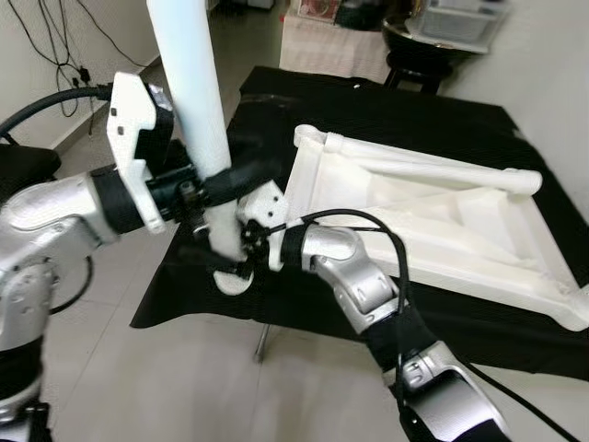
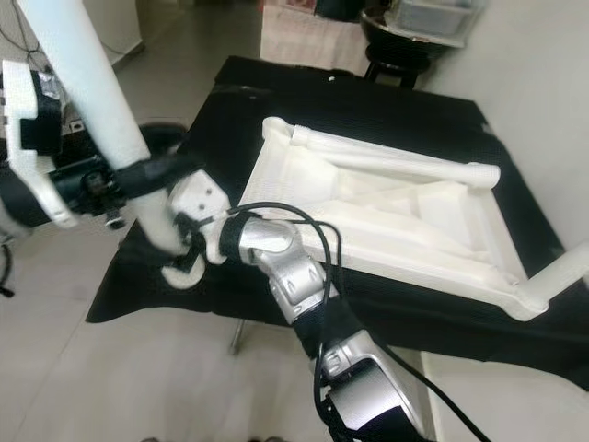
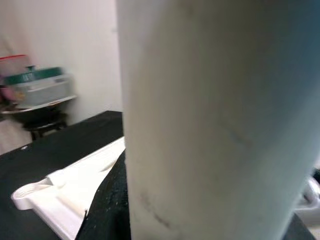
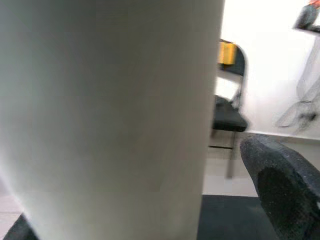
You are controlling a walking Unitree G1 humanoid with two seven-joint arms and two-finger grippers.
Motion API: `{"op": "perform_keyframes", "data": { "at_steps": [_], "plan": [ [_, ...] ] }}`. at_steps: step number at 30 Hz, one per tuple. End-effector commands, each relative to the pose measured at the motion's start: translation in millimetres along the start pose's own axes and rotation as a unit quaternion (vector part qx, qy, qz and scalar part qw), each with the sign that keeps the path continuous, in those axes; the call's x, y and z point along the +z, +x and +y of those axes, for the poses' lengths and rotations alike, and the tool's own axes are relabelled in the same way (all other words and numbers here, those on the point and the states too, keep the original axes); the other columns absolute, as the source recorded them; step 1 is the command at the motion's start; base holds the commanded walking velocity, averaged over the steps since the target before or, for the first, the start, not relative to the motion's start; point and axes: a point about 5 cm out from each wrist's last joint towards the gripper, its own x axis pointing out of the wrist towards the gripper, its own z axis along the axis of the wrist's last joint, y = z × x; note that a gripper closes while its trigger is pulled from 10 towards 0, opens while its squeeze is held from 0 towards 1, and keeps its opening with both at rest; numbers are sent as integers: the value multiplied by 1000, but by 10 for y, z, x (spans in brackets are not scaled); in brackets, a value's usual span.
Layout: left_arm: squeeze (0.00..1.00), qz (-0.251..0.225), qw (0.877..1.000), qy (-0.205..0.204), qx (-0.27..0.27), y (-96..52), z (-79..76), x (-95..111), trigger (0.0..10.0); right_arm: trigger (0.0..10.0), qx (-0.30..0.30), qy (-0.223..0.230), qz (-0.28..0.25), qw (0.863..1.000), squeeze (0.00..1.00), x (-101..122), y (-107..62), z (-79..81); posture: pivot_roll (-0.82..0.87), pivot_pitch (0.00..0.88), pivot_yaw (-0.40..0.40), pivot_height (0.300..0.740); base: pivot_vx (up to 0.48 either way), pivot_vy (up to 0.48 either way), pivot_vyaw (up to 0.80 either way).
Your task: Building children table
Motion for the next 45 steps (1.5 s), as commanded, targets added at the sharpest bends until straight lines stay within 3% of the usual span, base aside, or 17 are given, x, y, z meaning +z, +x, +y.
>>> {"op": "perform_keyframes", "data": {
  "at_steps": [1, 3, 4, 19, 20, 21, 22, 26, 30, 34, 36, 38, 39, 41, 43, 44, 45],
  "plan": [
    [0, -24, 982, -36, -183, 246, -350, 8, 0, 4902, 46, 7, -9, 999, 0, 119, 185, 149, -132, 25, -135, 740, 0, 0, 0],
    [0, -25, 981, -30, -190, 257, -351, 27, 0, 4902, 59, 19, -12, 998, 0, 127, 196, 181, -132, 25, -135, 740, 0, 0, 0],
    [0, -26, 980, -25, -197, 272, -356, 41, 0, 0, 70, 40, -12, 997, 0, 123, 204, 213, -132, 24, -137, 740, 0, 0, 0],
    [0, -23, 976, -7, -214, 300, -328, 89, 0, 0, 57, 77, -9, 995, 0, 83, 204, 216, -141, 29, -135, 740, 0, 0, 0],
    [0, -36, 984, -19, -175, 312, -233, 103, 2941, 0, 39, 74, -12, 996, 0, 88, 203, 176, -142, 30, -134, 740, 0, 0, 0],
    [0, -36, 984, -19, -175, 312, -233, 103, 2941, 0, 39, 74, -12, 996, 0, 88, 203, 176, -142, 30, -134, 740, 0, 0, 0],
    [1000, -47, 991, -19, -123, 315, -121, 114, 10000, 0, 14, 72, -13, 997, 0, 93, 197, 123, -142, 32, -132, 740, 0, 0, 0],
    [1000, -97, 995, -11, 11, 232, 126, 162, 10000, 0, -77, 75, -15, 994, 0, 76, 149, -64, -140, 35, -129, 740, 0, 0, 0],
    [1000, -127, 980, -5, 151, 14, 325, 141, 10000, 0, -165, 82, -18, 983, 0, 49, 39, -255, -141, 37, -128, 740, 0, 0, 0],
    [1000, -136, 970, -2, 202, -105, 387, 135, 10000, 0, -191, 83, -19, 978, 0, 45, -12, -320, -140, 39, -128, 740, 0, 0, 0],
    [1000, -148, 953, -2, 263, -266, 461, 144, 10000, 0, -225, 84, -21, 970, 0, 37, -83, -404, -137, 40, -129, 740, 0, 0, 0],
    [1000, -145, 894, 16, 423, -683, 582, 127, 10000, 0, -312, 85, -24, 946, 0, 13, -279, -606, -132, 41, -130, 740, 0, 0, 0],
    [1000, -145, 894, 16, 423, -683, 582, 127, 10000, 0, -312, 85, -24, 946, 0, 13, -279, -606, -132, 41, -130, 740, 0, 0, 0],
    [1000, -132, 846, 24, 517, -938, 590, 53, 10000, 0, -372, 89, -32, 923, 0, 9, -414, -733, -126, 43, -130, 740, 0, 0, 0],
    [1000, -121, 837, 11, 533, -969, 541, -47, 10000, 0, -389, 94, -38, 916, 0, 13, -447, -766, -126, 47, -129, 740, 0, 0, 0],
    [75, -99, 842, -3, 531, -925, 441, -200, 10000, 0, -394, 102, -42, 912, 0, 15, -455, -782, -129, 55, -129, 740, 0, 0, 0],
    [75, -99, 842, -3, 531, -925, 441, -200, 10000, 0, -394, 102, -42, 912, 0, 15, -455, -782, -129, 55, -129, 740, 0, 0, 0]
  ]
}}
